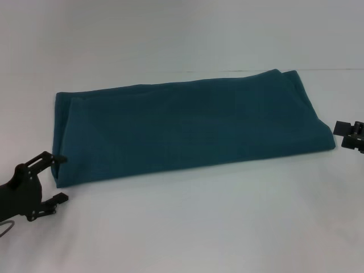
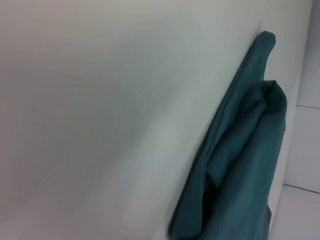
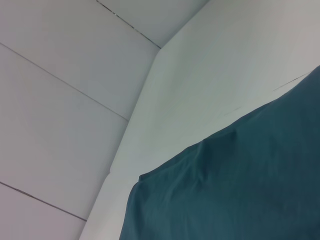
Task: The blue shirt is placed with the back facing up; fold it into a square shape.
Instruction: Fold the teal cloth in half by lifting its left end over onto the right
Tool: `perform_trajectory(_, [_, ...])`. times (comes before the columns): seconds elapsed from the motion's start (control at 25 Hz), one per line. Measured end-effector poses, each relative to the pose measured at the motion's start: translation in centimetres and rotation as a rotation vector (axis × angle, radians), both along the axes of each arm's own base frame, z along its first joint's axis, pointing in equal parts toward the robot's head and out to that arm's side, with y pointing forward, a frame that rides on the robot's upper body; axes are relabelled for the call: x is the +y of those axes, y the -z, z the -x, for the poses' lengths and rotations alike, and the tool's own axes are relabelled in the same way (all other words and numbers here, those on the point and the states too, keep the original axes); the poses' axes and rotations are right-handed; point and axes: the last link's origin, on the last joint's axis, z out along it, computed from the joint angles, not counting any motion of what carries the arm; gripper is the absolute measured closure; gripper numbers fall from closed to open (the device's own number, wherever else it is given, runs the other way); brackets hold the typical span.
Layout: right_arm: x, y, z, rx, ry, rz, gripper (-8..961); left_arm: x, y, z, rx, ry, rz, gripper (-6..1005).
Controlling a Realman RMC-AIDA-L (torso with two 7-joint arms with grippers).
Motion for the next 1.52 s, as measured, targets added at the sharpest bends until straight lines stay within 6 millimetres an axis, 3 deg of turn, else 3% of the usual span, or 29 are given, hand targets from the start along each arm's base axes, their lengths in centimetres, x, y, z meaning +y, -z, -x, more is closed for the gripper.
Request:
perform_trajectory(0.6, [-0.4,0.0,-0.4,0.0,0.012,0.0,6,0.9,0.4,-0.1,0.022,-0.014,-0.012,63])
perform_trajectory(1.16, [-0.5,0.1,-0.5,-0.001,0.013,-0.002,6,3.3,0.8,-1.8,0.062,0.048,0.011,65])
perform_trajectory(1.52, [-0.5,0.0,-0.5,-0.001,0.013,-0.001,12,2.0,-0.2,-1.4,0.025,0.05,-0.013,65])
